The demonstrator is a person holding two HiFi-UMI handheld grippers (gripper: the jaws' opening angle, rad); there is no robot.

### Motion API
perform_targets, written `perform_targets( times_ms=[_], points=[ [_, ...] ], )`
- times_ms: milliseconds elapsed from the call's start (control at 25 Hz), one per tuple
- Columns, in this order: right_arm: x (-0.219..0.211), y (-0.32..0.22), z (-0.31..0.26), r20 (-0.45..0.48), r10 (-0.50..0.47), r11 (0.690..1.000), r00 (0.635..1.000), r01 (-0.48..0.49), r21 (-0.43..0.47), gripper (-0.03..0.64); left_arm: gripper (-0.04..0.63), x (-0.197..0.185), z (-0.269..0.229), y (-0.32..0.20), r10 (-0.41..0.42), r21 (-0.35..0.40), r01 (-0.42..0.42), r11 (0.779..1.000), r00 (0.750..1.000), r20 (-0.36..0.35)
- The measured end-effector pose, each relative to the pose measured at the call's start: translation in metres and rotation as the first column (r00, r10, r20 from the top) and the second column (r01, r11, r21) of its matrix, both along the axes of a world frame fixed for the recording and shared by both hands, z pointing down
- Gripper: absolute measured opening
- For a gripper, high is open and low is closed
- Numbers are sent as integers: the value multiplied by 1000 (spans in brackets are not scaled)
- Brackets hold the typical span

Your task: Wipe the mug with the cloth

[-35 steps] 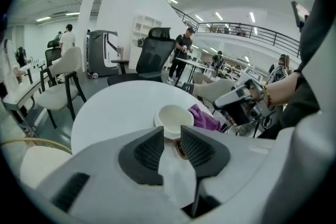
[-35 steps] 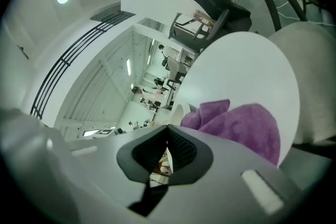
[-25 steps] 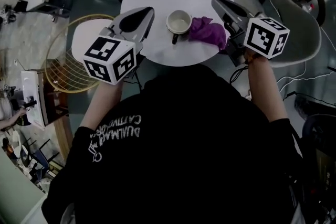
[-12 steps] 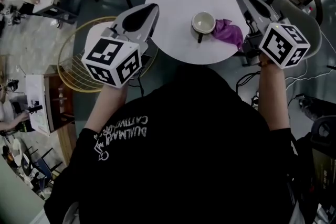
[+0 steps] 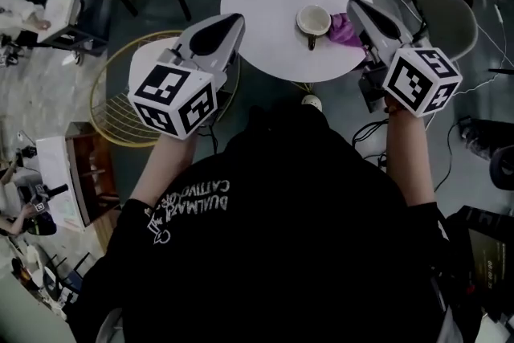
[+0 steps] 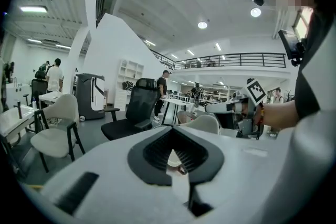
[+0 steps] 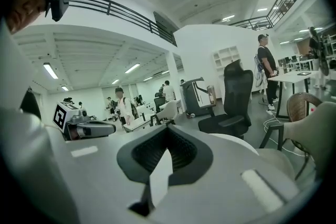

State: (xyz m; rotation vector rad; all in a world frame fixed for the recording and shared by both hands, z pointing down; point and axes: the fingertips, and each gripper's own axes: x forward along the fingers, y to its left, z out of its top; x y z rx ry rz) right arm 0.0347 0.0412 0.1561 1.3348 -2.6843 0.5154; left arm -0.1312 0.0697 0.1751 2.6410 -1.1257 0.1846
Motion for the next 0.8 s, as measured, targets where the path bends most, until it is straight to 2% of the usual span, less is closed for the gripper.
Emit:
perform_targets(
  times_ms=[240, 480, 800],
  points=[
    [-14, 33, 0, -28, 37, 999, 999, -37, 20, 3, 0, -23, 9, 21, 19, -1, -19, 1000, 1000, -21],
    [-7, 44, -6, -33, 84, 996, 996, -84, 20, 3, -2, -21, 5, 28, 57, 8, -57, 998, 998, -24],
    [-4, 48, 1, -52, 98, 995, 994, -97, 14, 3, -2, -17, 4, 31, 75, 15, -75, 997, 997, -24]
  ],
)
